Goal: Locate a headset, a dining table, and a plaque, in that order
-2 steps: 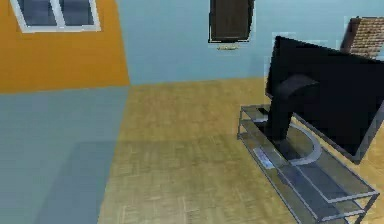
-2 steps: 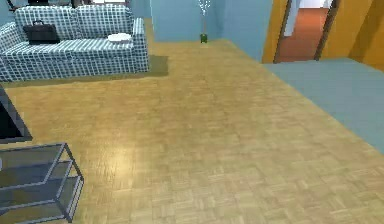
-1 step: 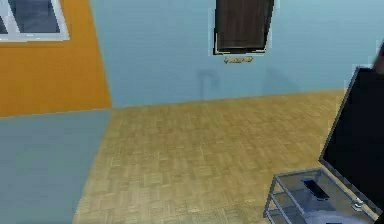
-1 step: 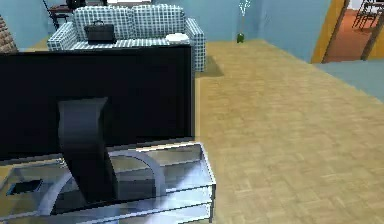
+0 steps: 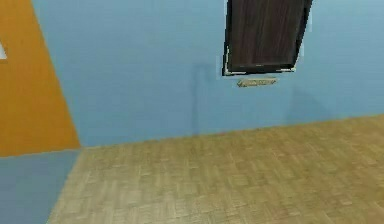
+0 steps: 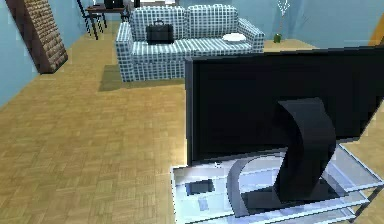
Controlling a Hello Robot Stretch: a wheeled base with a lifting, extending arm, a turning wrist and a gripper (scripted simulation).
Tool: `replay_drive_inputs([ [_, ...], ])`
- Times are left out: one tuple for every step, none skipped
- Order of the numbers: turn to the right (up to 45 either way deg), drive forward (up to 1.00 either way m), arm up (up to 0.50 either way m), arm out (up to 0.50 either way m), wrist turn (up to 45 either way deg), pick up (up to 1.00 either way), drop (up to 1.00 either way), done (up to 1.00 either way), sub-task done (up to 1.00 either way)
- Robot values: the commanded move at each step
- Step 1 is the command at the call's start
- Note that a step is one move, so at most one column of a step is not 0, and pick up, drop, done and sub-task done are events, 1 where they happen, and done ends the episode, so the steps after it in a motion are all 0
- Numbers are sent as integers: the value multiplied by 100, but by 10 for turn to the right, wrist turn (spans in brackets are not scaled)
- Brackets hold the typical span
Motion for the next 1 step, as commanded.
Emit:
replay_drive_inputs([
  [-120, 0, 0, 0, 0, 0, 0, 0, 0],
])
